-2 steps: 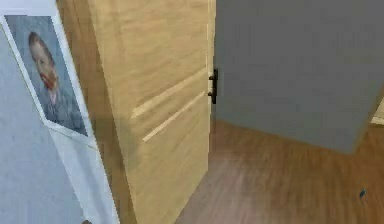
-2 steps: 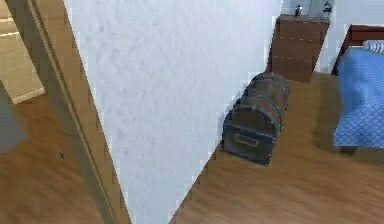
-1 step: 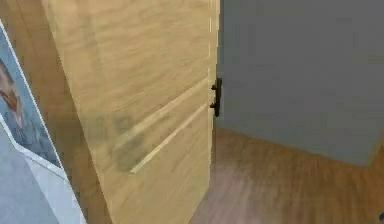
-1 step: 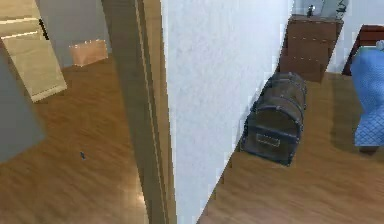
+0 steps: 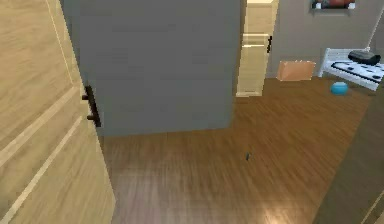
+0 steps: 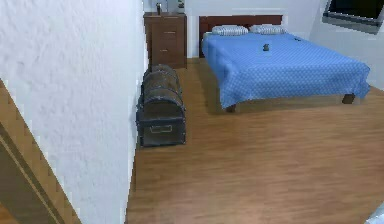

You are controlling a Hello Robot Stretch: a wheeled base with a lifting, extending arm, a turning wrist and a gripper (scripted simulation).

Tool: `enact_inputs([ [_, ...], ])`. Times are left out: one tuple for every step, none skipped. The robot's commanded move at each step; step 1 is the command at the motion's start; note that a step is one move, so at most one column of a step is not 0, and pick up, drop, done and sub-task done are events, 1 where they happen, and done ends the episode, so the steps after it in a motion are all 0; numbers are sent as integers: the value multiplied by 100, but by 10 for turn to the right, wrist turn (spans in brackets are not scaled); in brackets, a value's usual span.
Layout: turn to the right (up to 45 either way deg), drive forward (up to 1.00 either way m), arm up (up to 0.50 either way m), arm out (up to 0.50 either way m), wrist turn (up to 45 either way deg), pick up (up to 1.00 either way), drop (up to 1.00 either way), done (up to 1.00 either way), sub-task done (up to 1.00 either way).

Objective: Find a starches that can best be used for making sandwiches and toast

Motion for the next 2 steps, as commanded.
enact_inputs([
  [0, 50, 0, 0, 0, 0, 0, 0, 0],
  [420, 0, 0, 0, 0, 0, 0, 0, 0],
])
